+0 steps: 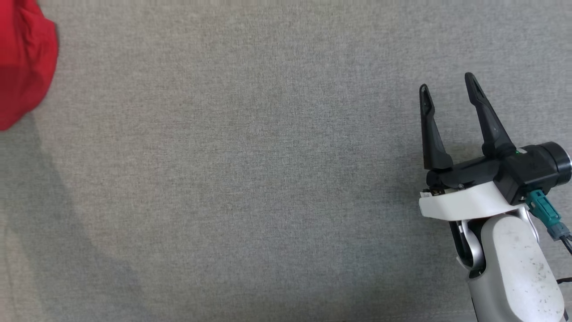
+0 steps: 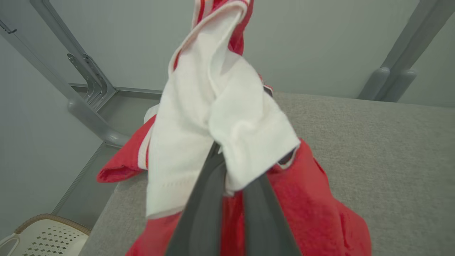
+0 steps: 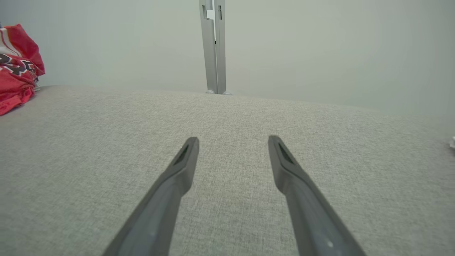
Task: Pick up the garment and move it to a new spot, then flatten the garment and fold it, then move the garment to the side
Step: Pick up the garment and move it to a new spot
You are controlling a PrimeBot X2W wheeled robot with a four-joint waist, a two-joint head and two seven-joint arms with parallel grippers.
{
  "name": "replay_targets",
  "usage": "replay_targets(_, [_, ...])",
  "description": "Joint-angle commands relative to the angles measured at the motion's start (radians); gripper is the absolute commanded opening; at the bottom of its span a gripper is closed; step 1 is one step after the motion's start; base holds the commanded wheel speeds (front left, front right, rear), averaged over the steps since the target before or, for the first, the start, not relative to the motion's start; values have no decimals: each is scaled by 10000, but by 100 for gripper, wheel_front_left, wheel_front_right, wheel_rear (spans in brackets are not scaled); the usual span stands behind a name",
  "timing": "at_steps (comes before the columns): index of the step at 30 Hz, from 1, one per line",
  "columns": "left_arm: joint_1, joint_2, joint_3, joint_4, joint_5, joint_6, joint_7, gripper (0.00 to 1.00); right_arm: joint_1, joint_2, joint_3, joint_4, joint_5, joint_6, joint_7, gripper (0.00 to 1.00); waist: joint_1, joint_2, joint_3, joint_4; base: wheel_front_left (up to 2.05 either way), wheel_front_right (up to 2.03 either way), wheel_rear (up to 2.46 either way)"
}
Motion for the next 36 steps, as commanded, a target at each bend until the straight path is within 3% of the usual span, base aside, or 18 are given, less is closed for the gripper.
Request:
replay_targets(1, [-191, 76, -114, -147, -25, -62, -128, 0, 4, -18, -8, 122, 81, -3, -70, 100, -1, 0, -742, -29, 0, 0, 0])
replay_targets(16, [552, -53, -3161, -4111, -1953, -61, 141, 0, 887, -15, -254, 1364, 867, -3, -278, 100, -1, 0, -3995, -425, 0, 0, 0])
replay_targets(20, [804, -464, -3665, -5111, -2245, -62, 314, 0, 1069, -15, -248, 1473, 1081, -3, -274, 100, -1, 0, -4386, -666, 0, 0, 0])
replay_targets(27, [1570, -1726, -4556, -6330, -2370, 54, 336, 0, 1203, -17, -228, 1458, 1384, -3, -271, 100, -1, 0, -4456, -1252, 0, 0, 0])
replay_targets(36, [2647, -2924, -4705, -5535, -2706, 426, -790, 0, 1050, -14, -286, 1417, 1590, -3, -273, 100, -1, 0, -3975, -1945, 0, 0, 0])
